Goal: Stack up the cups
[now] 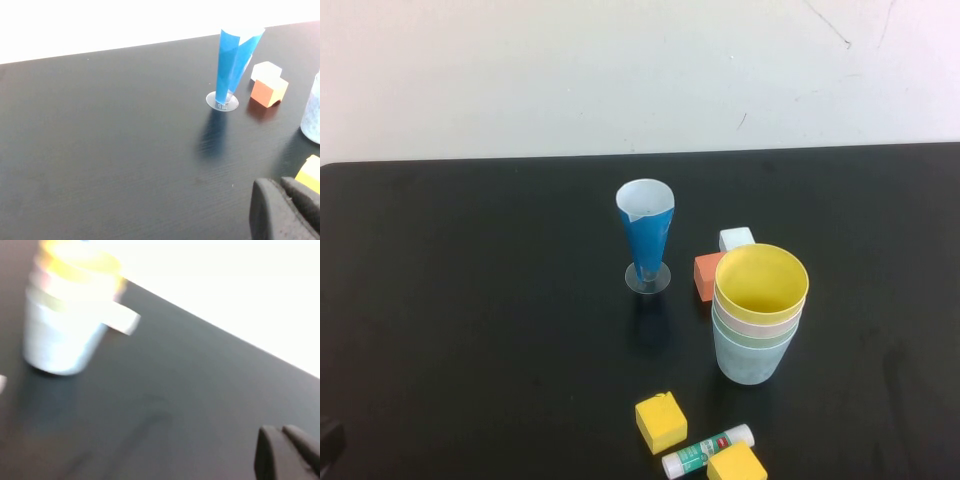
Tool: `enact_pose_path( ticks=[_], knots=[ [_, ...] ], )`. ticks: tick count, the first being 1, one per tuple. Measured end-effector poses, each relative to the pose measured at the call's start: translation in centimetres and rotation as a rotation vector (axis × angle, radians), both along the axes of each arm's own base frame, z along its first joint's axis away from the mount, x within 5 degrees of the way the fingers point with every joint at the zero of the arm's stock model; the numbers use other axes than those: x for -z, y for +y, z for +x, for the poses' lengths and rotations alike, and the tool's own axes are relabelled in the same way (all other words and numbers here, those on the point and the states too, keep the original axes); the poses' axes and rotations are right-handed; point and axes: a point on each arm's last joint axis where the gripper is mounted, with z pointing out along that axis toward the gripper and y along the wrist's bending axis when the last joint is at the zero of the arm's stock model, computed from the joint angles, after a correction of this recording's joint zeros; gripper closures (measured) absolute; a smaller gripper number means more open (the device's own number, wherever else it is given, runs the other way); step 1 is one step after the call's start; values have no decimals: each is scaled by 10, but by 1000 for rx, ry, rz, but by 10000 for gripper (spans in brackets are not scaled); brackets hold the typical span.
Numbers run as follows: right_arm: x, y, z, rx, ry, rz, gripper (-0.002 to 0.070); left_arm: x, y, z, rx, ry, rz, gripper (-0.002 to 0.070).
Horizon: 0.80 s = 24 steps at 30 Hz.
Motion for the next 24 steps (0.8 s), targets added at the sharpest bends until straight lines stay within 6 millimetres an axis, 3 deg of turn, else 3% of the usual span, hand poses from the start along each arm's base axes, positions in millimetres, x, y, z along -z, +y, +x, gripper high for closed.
enact_pose_path(
  ticks=[5,11,14,19,24],
  knots=[
    [7,-14,3,265,50,74,678,0,0,0,0,1,1,677],
    [8,-26,5,423,1,230,678,0,0,0,0,1,1,677],
    [13,-27,9,424,-40,296,678,0,0,0,0,1,1,677],
    [39,-24,15,359,-17,332,678,0,0,0,0,1,1,677],
    [44,-23,16,343,-5,305,678,0,0,0,0,1,1,677]
  ],
)
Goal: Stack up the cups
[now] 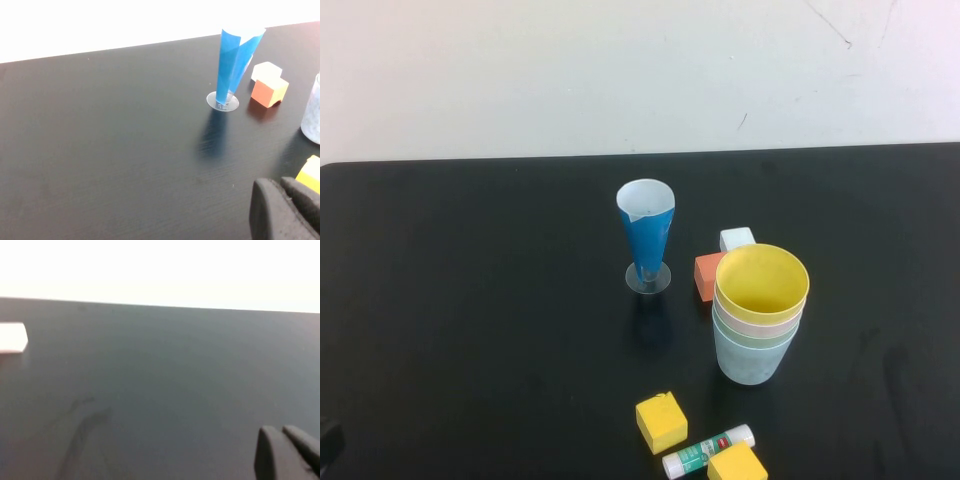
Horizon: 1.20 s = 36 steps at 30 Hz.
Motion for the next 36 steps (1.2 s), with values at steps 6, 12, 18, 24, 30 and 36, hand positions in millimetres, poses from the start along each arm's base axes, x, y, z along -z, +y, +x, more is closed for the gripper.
enact_pose_path(
  ticks=[6,12,18,24,30,36],
  knots=[
    [10,-2,-3,17,117,-39,678,0,0,0,0,0,0,677],
    [11,-3,-3,16,128,-51,678,0,0,0,0,0,0,677],
    [11,-3,-3,16,129,-51,678,1,0,0,0,2,1,677],
    [11,-3,-3,16,129,-51,678,1,0,0,0,2,2,677],
    [11,-3,-3,16,129,-51,678,4,-1,1,0,6,10,677],
    [11,-3,-3,16,130,-51,678,42,-6,4,-23,106,4,677]
  ],
)
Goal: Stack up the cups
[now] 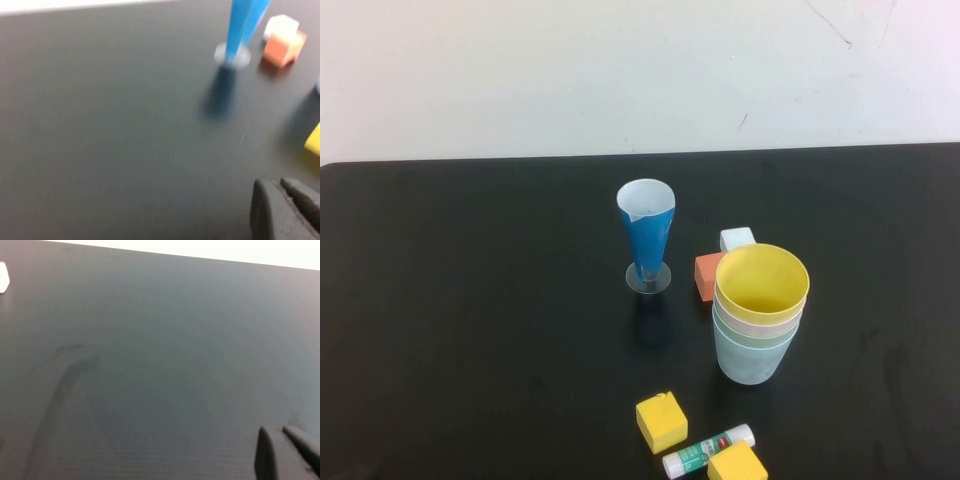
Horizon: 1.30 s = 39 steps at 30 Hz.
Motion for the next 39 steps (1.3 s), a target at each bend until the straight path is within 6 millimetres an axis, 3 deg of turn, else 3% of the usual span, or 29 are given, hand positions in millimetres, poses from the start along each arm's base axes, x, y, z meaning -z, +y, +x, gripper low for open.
enact_pose_path(
  ticks=[5,8,12,17,39],
  knots=[
    [0,0,0,0,2,0,678,41,-1,-1,-120,171,-115,677],
    [0,0,0,2,2,4,678,52,-1,0,-155,141,-164,677],
    [0,0,0,4,1,10,678,54,1,3,-142,-71,-78,677],
    [0,0,0,4,1,12,679,52,8,1,-210,-172,-21,677],
    [0,0,0,4,1,12,679,58,22,-4,-470,-125,14,677]
  ],
)
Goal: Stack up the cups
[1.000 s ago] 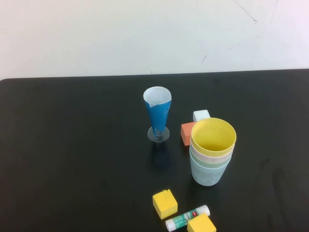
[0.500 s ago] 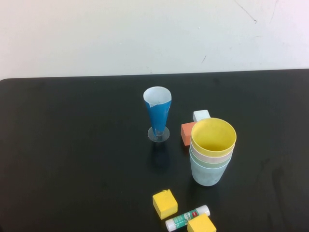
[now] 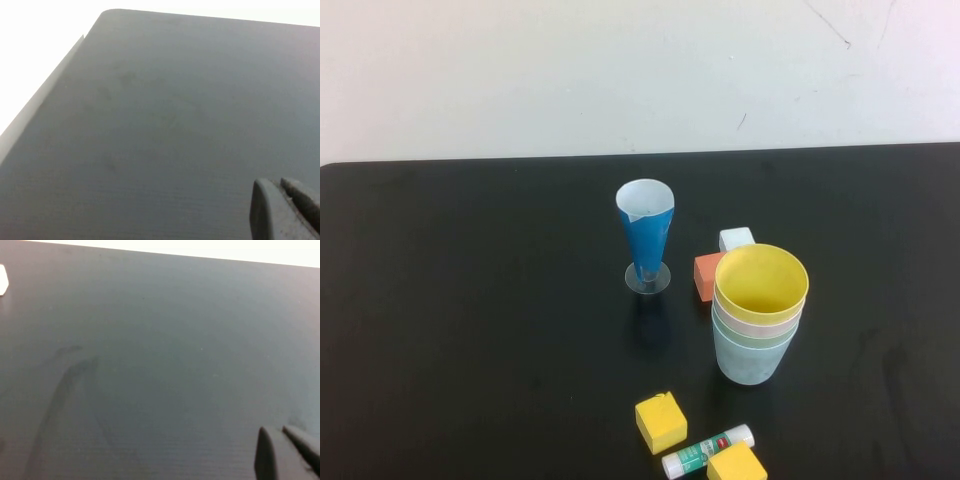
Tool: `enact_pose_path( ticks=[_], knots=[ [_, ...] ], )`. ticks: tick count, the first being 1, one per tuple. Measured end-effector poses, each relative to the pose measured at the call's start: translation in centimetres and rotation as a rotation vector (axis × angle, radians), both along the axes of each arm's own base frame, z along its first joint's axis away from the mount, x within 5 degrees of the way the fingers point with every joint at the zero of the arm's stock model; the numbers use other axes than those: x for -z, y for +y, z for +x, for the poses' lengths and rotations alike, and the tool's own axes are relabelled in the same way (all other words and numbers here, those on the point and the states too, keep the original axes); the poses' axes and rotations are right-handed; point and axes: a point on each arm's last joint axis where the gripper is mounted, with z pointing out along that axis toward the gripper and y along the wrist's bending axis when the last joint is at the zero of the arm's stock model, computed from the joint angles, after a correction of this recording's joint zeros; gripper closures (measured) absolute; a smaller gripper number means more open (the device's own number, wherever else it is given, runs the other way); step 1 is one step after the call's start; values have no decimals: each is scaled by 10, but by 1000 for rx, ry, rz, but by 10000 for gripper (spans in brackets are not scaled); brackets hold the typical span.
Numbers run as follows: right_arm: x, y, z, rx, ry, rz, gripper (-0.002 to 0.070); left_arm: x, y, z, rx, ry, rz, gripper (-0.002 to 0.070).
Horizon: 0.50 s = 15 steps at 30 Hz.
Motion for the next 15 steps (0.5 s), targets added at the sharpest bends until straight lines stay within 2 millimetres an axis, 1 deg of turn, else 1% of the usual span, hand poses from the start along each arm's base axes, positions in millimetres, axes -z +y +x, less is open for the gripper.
enact_pose_path(
  ticks=[15],
  knots=[
    [0,0,0,0,0,0,679,0,0,0,-3,-1,-17,677]
  ],
)
